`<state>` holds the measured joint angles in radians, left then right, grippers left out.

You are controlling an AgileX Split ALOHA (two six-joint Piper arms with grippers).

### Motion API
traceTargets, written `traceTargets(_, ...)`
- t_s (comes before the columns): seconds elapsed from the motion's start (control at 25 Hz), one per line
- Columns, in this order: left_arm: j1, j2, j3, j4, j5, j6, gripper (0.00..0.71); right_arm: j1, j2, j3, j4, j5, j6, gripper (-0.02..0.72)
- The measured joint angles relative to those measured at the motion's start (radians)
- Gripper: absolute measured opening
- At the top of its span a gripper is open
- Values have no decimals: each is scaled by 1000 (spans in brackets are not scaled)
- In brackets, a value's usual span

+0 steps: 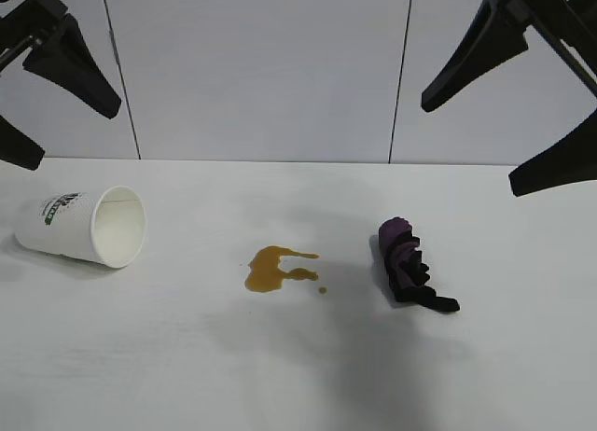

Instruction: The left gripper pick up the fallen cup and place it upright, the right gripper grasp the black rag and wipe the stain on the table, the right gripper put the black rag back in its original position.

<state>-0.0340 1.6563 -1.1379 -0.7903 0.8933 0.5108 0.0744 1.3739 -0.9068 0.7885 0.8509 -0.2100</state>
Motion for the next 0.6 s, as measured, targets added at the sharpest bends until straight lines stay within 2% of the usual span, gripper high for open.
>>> traceTargets(0.6,0,0,0,0,0,0,694,0,0,0,-7,16,0,629)
